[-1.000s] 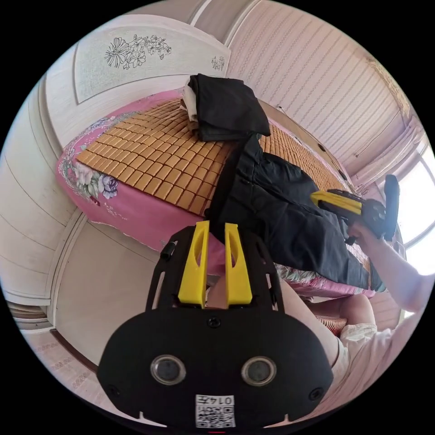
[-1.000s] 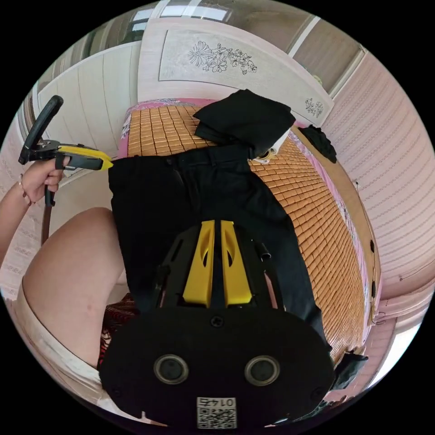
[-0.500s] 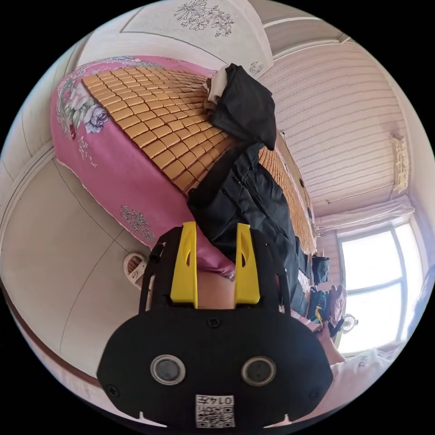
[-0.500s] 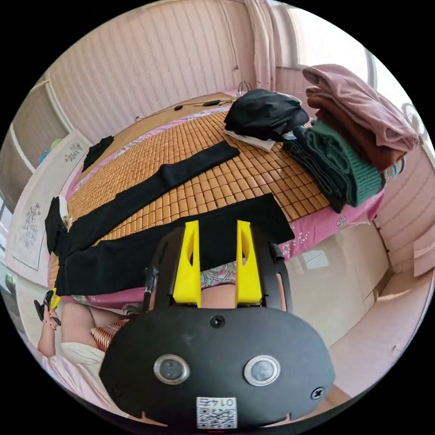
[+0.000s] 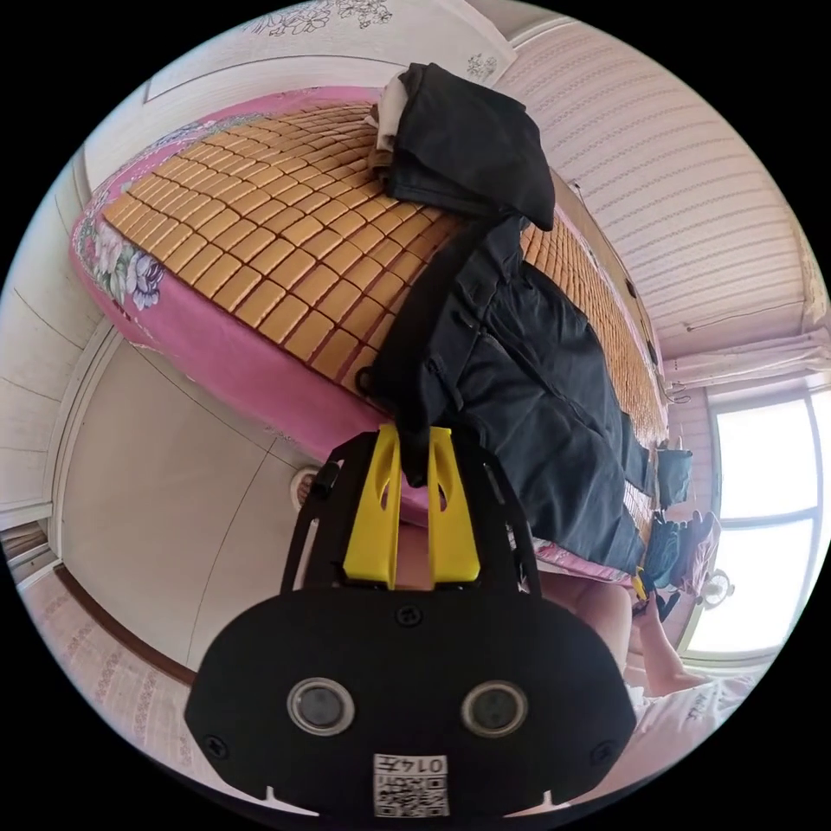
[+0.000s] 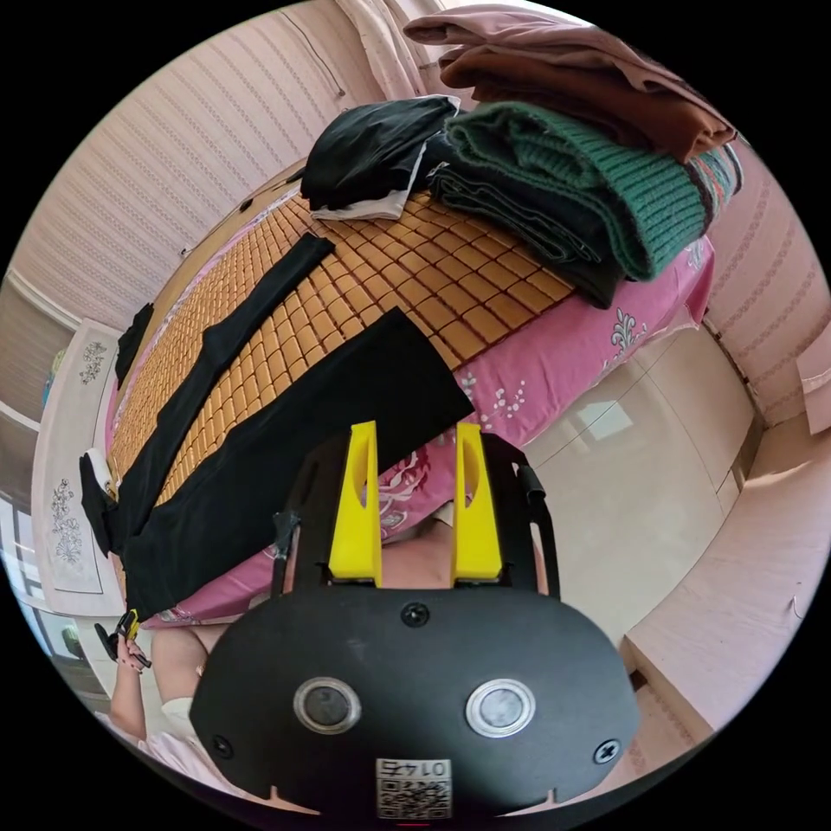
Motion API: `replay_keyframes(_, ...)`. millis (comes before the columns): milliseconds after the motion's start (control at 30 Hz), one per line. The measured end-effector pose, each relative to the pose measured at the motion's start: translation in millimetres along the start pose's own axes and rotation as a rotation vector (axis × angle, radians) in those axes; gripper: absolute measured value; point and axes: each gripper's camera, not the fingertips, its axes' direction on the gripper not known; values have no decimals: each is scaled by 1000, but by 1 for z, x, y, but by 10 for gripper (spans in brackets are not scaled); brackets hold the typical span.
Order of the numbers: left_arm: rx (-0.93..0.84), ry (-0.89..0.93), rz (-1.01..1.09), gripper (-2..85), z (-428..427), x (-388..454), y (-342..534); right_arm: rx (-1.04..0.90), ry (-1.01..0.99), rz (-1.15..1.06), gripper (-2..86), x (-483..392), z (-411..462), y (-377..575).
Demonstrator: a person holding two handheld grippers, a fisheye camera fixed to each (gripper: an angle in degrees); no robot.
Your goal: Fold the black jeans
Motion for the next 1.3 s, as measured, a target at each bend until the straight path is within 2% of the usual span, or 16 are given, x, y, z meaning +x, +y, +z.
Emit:
replay_keyframes(200,6,-47,49,40,-7,25,-7,23,-5,36,34,22,-24,-11)
replay_keyframes(400,32,-25,57,35,-17,44,-10,63,-25,-42,9,25,-50,-21)
replay_keyframes(567,77,133,-16,32,-30,53,-14,110,-50,-79,5,27,-78,-35)
replay_keyframes(900,225,283,137,24,-74,139,-51,190,66,-386,2,-38,-136,-110)
replay_keyframes(1133,293,302,168,42,-54,222,-132,83,112,-401,8,-95,-115,-232)
replay_keyframes(1233,298,235,24,75,-16,247,-166,70,147,-238,18,-108,-91,-273)
replay_keyframes(1300,294,202,-38,79,6,262,-172,68,186,-263,72,-117,-73,-277)
